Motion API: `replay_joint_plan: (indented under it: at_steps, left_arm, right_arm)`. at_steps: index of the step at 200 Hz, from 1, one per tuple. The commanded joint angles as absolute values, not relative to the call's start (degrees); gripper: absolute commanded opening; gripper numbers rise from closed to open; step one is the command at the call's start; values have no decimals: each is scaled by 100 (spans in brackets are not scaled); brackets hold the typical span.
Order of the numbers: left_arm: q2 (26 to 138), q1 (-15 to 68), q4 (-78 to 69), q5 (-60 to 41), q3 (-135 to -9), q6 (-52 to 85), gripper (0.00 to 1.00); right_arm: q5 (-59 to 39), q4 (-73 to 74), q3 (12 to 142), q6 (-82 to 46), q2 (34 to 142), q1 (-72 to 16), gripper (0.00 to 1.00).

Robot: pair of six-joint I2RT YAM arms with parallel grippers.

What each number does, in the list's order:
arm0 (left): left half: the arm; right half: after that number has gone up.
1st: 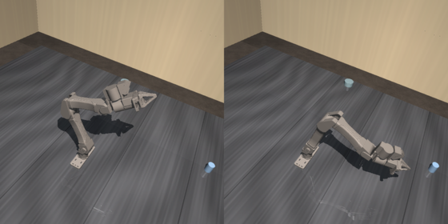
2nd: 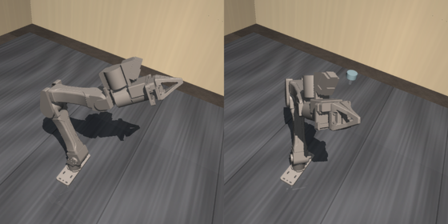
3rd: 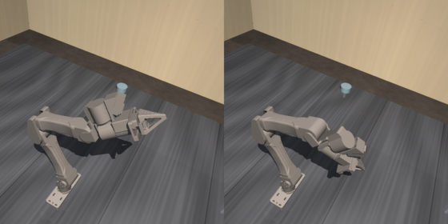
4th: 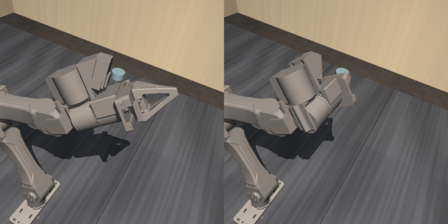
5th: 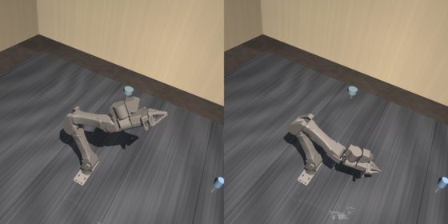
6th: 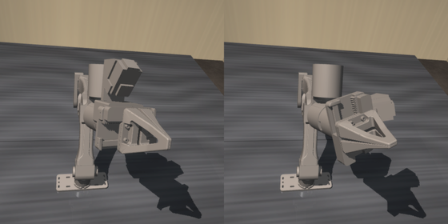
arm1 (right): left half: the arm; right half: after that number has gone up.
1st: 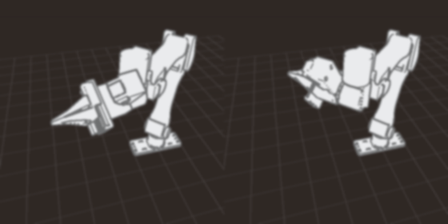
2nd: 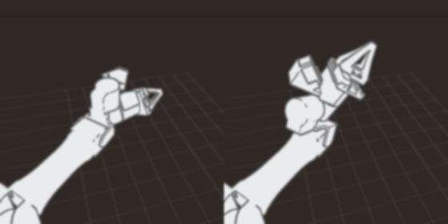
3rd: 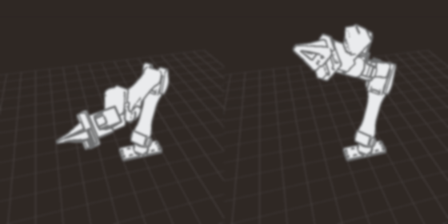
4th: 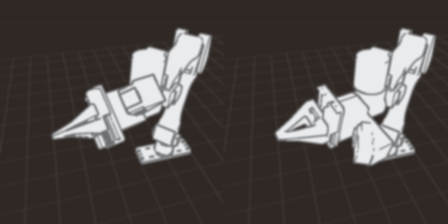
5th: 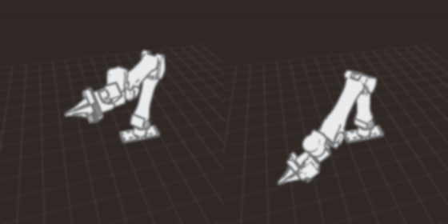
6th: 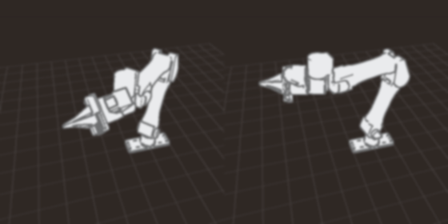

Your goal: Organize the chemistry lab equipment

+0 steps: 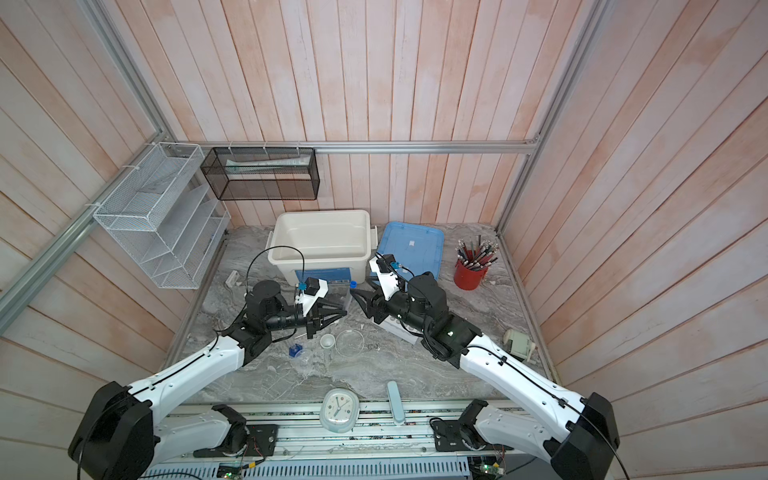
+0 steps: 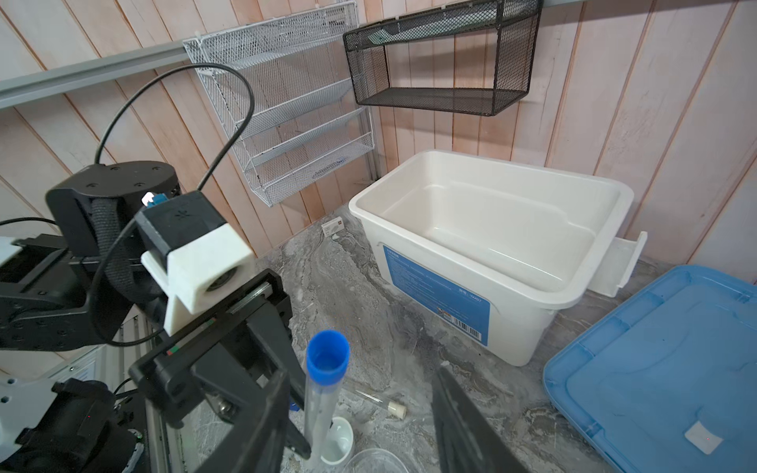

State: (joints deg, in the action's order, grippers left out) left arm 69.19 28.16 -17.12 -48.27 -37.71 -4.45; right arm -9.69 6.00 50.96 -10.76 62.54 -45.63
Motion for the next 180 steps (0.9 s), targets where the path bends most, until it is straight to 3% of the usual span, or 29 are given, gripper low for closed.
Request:
replay_joint_plan:
  at_steps: [1,98,133,157,168,180]
  left_arm:
    - [6842,2795,-1670,-4988,-3924,-406,17]
    - [6768,2795,-1635,-4969,-3978,-465,17]
    - [6772,2795,-1635,-4930,-3957,-501,17]
    - [6771,2795,-1635,-4880,-3958,-501,17]
    - [6774,2795,-1626,-4844,-3956,-509,20]
    - [6767,2795,-1630,-4793,-3939,-523,32]
  right_arm:
    - [-1035,762,5273,-1044,6356,-4588,52]
    - [-1296,1150,5219,-1346,6706,-4596,34]
    - [-1301,1168,5168,-1424,6667,-4590,20]
    - [-1292,1199,5110,-1476,6623,-4596,17]
    - [-1285,1202,5098,-1487,6594,-4593,15]
    - [-1269,1199,5090,-1493,6576,-4601,15]
